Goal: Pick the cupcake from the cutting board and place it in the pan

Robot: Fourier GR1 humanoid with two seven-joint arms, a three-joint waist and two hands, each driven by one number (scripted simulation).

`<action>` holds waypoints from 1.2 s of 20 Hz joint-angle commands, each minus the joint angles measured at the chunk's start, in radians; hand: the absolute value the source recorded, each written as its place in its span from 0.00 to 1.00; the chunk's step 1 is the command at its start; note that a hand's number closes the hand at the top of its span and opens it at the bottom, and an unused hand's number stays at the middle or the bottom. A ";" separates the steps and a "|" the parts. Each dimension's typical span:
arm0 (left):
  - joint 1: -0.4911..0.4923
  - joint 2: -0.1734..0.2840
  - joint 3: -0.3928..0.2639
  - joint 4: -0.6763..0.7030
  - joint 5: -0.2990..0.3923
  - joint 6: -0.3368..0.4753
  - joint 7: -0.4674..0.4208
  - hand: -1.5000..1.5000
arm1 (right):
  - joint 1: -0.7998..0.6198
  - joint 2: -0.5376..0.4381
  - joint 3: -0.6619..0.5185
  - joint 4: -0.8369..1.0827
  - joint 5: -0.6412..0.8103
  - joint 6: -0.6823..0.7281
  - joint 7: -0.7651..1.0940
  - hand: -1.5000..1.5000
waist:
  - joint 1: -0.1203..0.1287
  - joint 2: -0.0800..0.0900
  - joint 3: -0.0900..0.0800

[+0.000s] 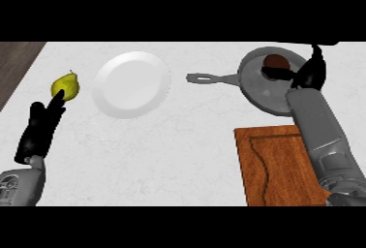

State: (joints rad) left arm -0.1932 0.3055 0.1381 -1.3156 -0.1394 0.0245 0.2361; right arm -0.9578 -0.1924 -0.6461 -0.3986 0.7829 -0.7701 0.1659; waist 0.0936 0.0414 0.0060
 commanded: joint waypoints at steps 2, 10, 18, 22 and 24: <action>0.005 0.014 0.012 0.000 0.007 -0.011 0.006 0.50 | -0.035 -0.006 -0.050 0.000 -0.065 -0.082 -0.128 0.00 | 0.001 -0.003 -0.001; 0.040 0.004 0.018 0.013 -0.006 0.007 -0.026 0.50 | -0.034 -0.026 -0.139 0.007 -0.177 -0.206 -0.255 0.00 | -0.035 -0.017 -0.003; 0.098 0.041 0.065 -0.020 0.026 -0.028 -0.007 0.50 | 0.128 0.017 -0.118 -0.217 -0.262 -0.182 -0.268 0.00 | -0.106 -0.052 -0.007; 0.057 0.008 0.069 0.072 -0.014 0.041 -0.028 0.50 | 0.256 0.035 -0.055 -0.413 -0.256 -0.064 -0.181 0.00 | -0.139 -0.057 -0.009; 0.094 0.027 0.087 0.035 0.015 0.009 -0.015 0.50 | 0.349 0.086 -0.027 -0.548 -0.256 -0.041 -0.155 0.00 | -0.143 -0.062 -0.009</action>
State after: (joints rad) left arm -0.1064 0.3275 0.2074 -1.3033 -0.1323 0.0367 0.2309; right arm -0.7204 -0.1446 -0.7189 -0.7653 0.5298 -0.8758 -0.0474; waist -0.0283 -0.0132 -0.0016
